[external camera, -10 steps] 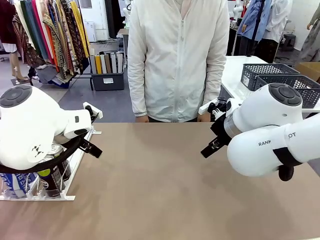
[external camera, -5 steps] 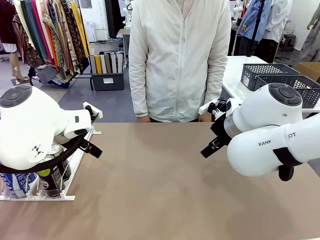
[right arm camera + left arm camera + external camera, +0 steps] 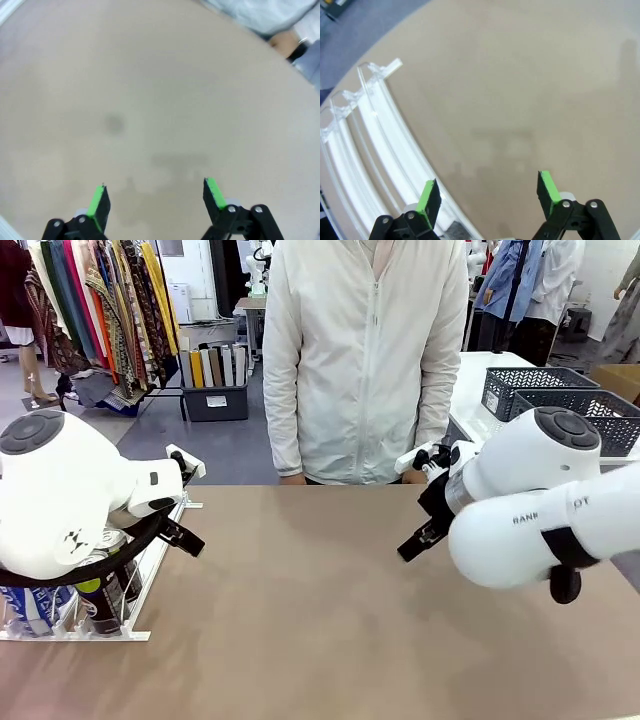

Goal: Retrieve and store the cans from the dispenser.
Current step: Pick up one can from the Automatic Can Dispenser and place it in the middle of the table.

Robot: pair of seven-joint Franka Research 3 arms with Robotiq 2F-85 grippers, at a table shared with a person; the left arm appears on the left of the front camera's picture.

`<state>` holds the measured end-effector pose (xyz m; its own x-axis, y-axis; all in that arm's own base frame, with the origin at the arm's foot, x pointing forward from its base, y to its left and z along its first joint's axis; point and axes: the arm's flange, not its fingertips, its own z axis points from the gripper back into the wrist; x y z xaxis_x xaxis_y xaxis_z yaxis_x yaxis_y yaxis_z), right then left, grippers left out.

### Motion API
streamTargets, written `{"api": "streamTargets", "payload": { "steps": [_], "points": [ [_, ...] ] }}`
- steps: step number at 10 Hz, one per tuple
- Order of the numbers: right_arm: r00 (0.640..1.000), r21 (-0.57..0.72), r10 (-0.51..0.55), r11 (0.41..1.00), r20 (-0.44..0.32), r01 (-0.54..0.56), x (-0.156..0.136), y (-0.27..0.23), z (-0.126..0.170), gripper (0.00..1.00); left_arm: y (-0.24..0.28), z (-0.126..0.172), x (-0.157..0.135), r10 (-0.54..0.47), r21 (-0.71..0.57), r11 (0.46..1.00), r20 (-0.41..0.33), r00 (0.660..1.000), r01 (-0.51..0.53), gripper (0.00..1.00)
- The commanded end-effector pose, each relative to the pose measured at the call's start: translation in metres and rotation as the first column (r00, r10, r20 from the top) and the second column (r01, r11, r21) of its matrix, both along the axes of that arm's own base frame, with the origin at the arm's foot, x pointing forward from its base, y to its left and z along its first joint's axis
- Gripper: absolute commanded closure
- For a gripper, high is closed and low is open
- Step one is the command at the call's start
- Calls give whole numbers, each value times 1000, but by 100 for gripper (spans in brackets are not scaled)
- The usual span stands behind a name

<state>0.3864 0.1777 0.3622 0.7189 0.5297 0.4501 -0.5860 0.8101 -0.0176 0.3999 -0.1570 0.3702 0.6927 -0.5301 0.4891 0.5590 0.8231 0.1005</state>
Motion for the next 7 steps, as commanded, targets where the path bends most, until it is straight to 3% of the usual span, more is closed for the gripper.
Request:
{"api": "streamTargets", "payload": {
  "steps": [1, 2, 3, 4, 5, 6, 7],
  "points": [
    [970, 221, 0, 974, -242, 55, 9, -23, 19, 0, -3, 29, -7, -66, -157, 987, -150, 986, 42, 0],
    [942, 350, -16, 926, -334, 140, 7, -32, 32, 0, -8, 52, -12, -68, -267, 963, -334, 940, -25, 0],
    [903, 474, -15, 847, -430, 240, 3, -47, 49, 0, -9, 76, -16, -42, -339, 932, -447, 893, -126, 0],
    [868, 575, 74, 776, -492, 260, -6, -65, 66, 0, 2, 96, -21, -106, -406, 906, -495, 863, -121, 0],
    [858, 658, 149, 709, -491, 254, -19, -89, 82, 0, 23, 117, -26, -169, -467, 877, -518, 839, -112, 0],
    [867, 749, 208, 616, -454, 245, -37, -132, 103, 0, 61, 142, -30, -229, -554, 823, -523, 821, -123, 0],
    [878, 790, 192, 547, -439, 275, -52, -171, 114, 0, 113, 165, -35, -211, -644, 737, -509, 835, -206, 0]
  ]
}}
